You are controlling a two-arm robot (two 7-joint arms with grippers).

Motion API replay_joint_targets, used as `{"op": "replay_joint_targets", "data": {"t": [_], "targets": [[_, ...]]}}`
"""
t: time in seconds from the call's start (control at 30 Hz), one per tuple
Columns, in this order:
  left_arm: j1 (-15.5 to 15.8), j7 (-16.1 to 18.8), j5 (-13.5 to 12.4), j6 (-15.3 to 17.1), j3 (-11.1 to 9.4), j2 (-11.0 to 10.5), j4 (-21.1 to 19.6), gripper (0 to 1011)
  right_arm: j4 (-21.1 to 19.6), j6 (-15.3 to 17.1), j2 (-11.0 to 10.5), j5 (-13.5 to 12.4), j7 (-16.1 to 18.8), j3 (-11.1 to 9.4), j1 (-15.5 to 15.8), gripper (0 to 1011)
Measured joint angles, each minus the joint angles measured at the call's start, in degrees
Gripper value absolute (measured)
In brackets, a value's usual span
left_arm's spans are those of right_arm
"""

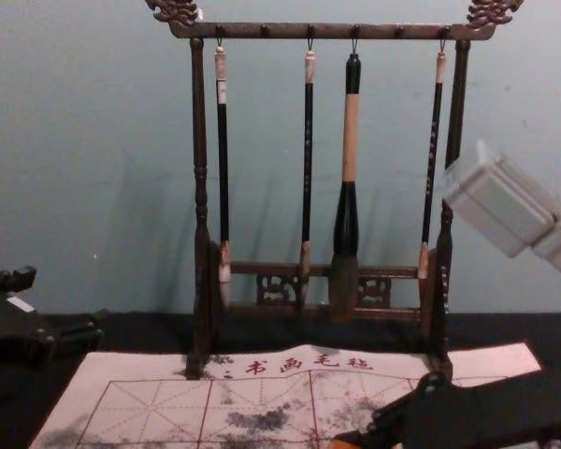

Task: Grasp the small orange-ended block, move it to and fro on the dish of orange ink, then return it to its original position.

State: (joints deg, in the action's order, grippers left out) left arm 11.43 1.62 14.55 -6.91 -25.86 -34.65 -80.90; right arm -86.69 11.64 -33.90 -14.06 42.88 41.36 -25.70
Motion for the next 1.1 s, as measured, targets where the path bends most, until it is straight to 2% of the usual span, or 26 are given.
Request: {"op": "replay_joint_targets", "data": {"t": [0.27,0.53,0.77,1.1], "targets": [[0.0,0.0,0.0,0.0,0.0,0.0,0.0,1001,1.98,0.21,1.51,0.75,-0.48,0.57,-1.51,107],[0.0,0.0,-0.01,0.0,0.0,0.0,0.0,1001,4.49,0.78,2.9,0.59,-1.29,0.01,-2.95,107],[0.0,0.0,-0.01,0.0,0.0,0.0,0.0,1001,4.78,1.09,2.65,0.47,-1.54,-0.45,-3.17,107],[0.0,0.0,0.0,0.0,0.0,0.0,0.0,1001,3.46,1.48,0.89,-0.23,-1.5,-1.22,-1.85,107]]}}
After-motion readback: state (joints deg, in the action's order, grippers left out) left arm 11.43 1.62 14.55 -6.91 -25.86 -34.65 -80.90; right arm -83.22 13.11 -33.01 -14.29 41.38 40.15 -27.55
